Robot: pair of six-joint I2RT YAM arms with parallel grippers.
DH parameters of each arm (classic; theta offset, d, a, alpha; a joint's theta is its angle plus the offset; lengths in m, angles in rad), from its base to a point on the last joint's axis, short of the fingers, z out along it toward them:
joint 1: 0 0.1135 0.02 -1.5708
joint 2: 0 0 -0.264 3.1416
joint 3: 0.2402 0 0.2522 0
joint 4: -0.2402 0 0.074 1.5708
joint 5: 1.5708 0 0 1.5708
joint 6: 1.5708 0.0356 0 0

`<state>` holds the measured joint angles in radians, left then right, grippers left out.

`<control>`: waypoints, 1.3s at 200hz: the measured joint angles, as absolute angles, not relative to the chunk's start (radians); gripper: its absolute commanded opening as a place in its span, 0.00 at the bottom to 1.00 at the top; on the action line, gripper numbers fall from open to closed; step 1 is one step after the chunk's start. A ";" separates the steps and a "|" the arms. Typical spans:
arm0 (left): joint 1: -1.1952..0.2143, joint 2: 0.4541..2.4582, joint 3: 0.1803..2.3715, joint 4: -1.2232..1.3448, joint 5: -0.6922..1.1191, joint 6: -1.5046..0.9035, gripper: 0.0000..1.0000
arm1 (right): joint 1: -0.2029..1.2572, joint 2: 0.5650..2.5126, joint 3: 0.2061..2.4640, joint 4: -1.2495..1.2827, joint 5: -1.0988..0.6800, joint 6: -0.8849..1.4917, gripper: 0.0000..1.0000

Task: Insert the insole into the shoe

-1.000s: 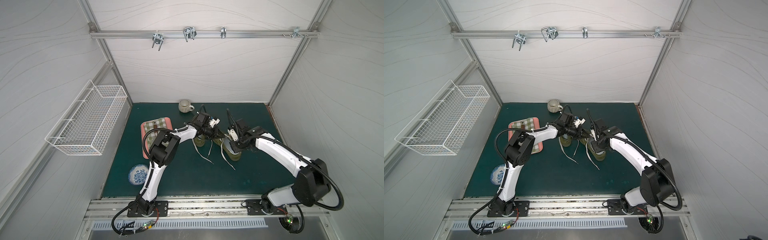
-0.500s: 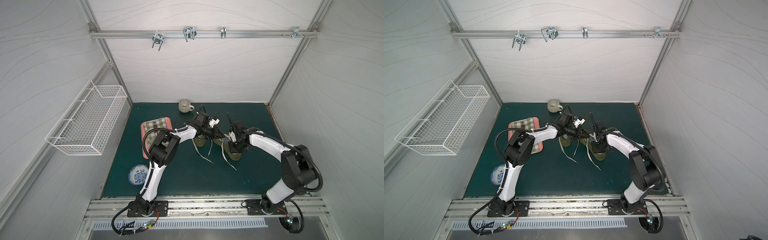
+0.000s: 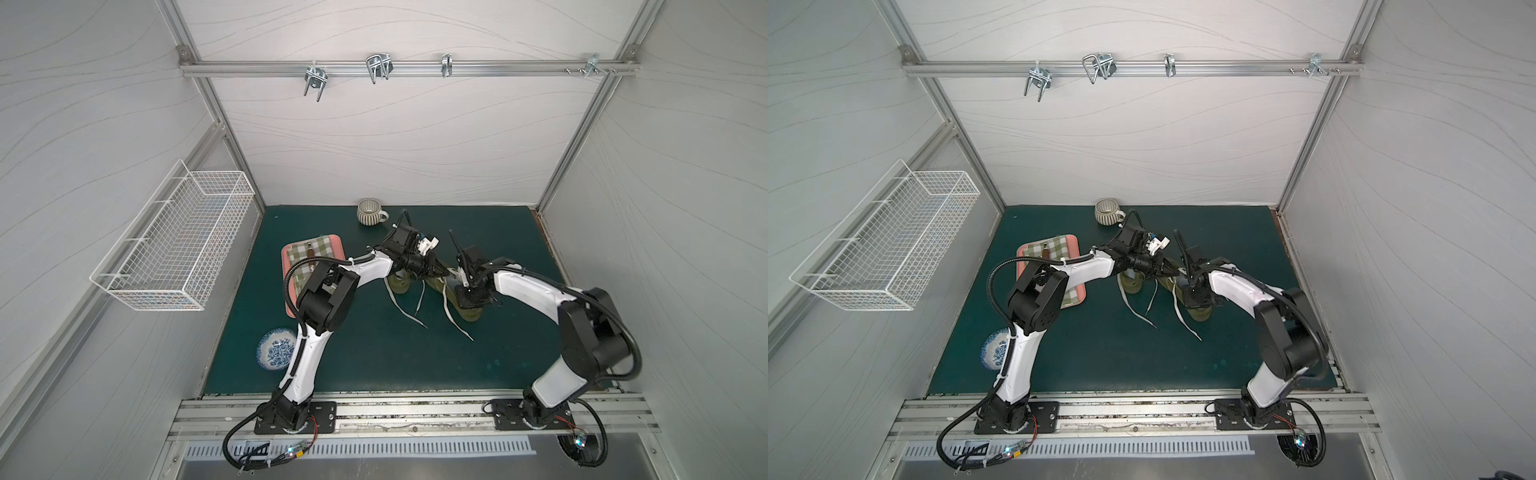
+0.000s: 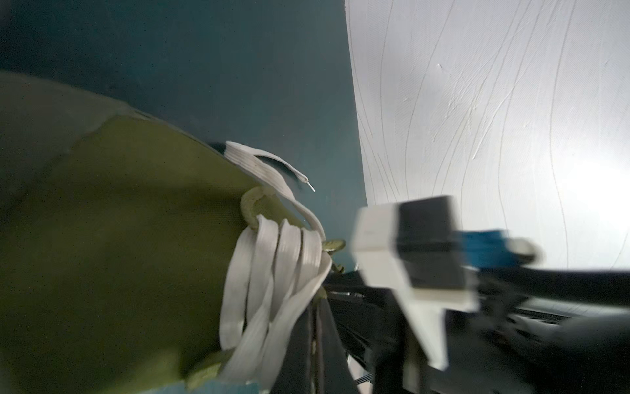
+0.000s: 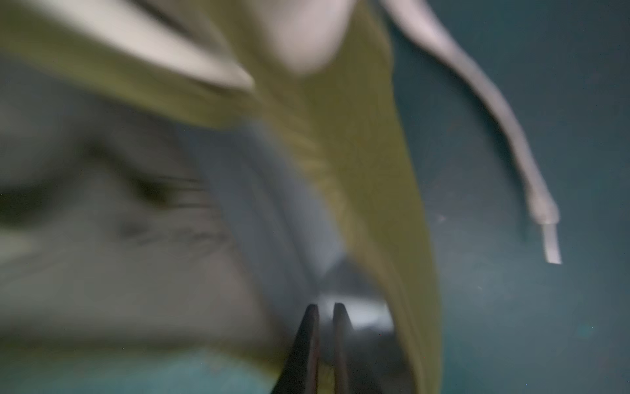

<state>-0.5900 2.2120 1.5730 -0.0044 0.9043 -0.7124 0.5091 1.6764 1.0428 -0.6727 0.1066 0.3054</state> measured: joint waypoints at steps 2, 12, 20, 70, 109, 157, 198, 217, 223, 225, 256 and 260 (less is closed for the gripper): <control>-0.590 2.212 1.572 -0.004 0.904 -0.712 0.00 | 0.511 1.676 1.046 -0.673 0.111 0.307 0.14; -0.590 2.212 1.570 -0.003 0.904 -0.712 0.00 | 0.525 1.655 1.052 -0.680 0.128 0.311 0.15; -0.590 2.211 1.567 -0.002 0.905 -0.712 0.00 | 0.534 1.635 1.056 -0.685 0.138 0.316 0.16; -0.590 2.210 1.546 0.014 0.905 -0.717 0.00 | 0.559 1.480 1.081 -0.696 0.236 0.342 0.19; -0.591 2.202 1.538 0.014 0.897 -0.724 0.00 | 0.527 1.614 1.055 -0.636 0.233 0.350 0.19; -0.595 2.191 1.520 0.012 0.881 -0.730 0.00 | 0.534 1.623 1.043 -0.631 0.244 0.344 0.19; -0.595 2.190 1.518 0.004 0.874 -0.733 0.00 | 0.571 1.536 1.050 -0.638 0.262 0.347 0.20; -0.595 2.189 1.518 0.000 0.870 -0.734 0.00 | 0.553 1.559 1.053 -0.615 0.252 0.344 0.20; -0.595 2.189 1.517 0.001 0.867 -0.736 0.00 | 0.539 1.579 1.053 -0.605 0.240 0.344 0.20; -0.595 2.189 1.516 0.002 0.867 -0.737 0.00 | 0.533 1.587 1.053 -0.601 0.236 0.343 0.20; -0.595 2.188 1.507 0.007 0.852 -0.752 0.00 | 0.488 1.660 1.056 -0.596 0.195 0.332 0.20; -0.596 2.188 1.507 0.007 0.849 -0.754 0.00 | 0.491 1.660 1.060 -0.603 0.197 0.330 0.20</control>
<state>-0.5961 2.1883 1.5066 0.0074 0.8486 -0.7540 0.4911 1.6604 1.0599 -0.6025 0.1970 0.3298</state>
